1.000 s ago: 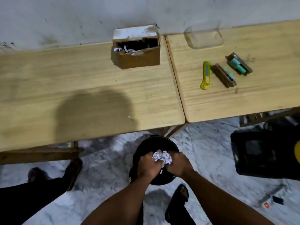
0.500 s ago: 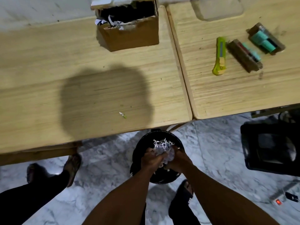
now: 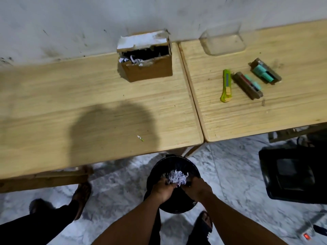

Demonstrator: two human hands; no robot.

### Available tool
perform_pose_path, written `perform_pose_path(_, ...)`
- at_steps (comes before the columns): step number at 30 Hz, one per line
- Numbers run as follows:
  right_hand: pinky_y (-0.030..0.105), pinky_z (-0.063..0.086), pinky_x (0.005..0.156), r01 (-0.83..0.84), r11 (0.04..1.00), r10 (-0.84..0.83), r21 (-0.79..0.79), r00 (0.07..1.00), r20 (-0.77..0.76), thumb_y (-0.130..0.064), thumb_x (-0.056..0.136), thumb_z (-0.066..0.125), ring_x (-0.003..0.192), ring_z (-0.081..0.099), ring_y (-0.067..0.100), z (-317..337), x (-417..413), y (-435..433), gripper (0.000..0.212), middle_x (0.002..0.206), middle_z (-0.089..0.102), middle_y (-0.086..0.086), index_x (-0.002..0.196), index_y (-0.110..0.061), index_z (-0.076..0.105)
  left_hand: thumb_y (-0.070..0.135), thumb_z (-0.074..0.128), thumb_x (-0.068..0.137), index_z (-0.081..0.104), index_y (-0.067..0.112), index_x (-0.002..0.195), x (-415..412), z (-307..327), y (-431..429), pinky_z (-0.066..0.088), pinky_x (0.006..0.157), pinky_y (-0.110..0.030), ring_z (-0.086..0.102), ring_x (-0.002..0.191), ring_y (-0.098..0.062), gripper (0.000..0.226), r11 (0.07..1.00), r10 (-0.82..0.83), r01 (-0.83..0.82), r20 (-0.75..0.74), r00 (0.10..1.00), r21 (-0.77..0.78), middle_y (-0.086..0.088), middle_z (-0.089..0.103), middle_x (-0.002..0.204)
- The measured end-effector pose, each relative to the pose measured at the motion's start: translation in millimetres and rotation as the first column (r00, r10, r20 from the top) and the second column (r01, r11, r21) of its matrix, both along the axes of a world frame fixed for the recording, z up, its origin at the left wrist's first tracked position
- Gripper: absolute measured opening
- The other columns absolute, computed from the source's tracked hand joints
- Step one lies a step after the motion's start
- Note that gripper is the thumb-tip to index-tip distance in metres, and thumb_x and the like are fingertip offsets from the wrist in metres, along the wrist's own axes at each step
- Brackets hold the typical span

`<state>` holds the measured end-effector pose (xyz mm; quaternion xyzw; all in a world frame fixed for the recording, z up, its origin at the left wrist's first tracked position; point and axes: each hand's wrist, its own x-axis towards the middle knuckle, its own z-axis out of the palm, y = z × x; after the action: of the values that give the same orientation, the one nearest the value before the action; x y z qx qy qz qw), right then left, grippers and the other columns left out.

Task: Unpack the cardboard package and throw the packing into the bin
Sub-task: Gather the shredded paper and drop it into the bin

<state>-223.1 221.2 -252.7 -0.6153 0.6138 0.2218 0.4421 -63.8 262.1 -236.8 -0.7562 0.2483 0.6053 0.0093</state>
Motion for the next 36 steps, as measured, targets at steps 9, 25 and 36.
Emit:
perform_pose_path(9, 0.032, 0.039, 0.058, -0.159, 0.871, 0.297, -0.466, 0.925, 0.239, -0.037, 0.088, 0.049, 0.069, 0.064, 0.023, 137.5, -9.5, -38.4, 0.023, 0.076, 0.072, 0.006, 0.09, -0.023, 0.068, 0.046, 0.056, 0.094, 0.055, 0.012, 0.131, 39.0, 143.7, -36.7, 0.042, 0.09, -0.026, 0.057, 0.11, -0.023, 0.05, 0.89, -0.456, 0.453, -0.117, 0.882, -0.046, -0.011, 0.053, 0.14)
perform_pose_path(25, 0.016, 0.039, 0.063, -0.041, 0.659, 0.498, -0.751, 0.772, 0.395, -0.041, 0.085, 0.06, 0.073, 0.061, 0.008, 166.2, 86.8, -82.7, 0.014, 0.083, 0.067, -0.012, 0.093, -0.03, 0.066, 0.048, 0.05, 0.092, 0.039, 0.03, 0.142, 178.2, 156.8, -157.0, 0.033, 0.109, -0.041, 0.037, 0.137, -0.02, 0.054, 0.632, -0.054, 0.529, 0.649, 0.759, -0.566, -0.001, 0.045, 0.146)
perform_pose_path(36, 0.036, 0.054, 0.076, -0.489, 0.468, 0.755, -0.736, 0.655, 0.045, -0.048, 0.089, 0.057, 0.116, 0.052, 0.022, 140.4, 149.4, -127.8, 0.048, 0.127, 0.054, 0.001, 0.133, -0.03, 0.058, 0.065, 0.011, 0.095, -0.005, 0.028, 0.154, 200.1, 83.1, -139.4, -0.004, 0.116, -0.061, -0.014, 0.149, -0.023, 0.072, 0.627, -0.064, 0.648, 0.801, 0.595, -0.431, -0.002, -0.012, 0.162)
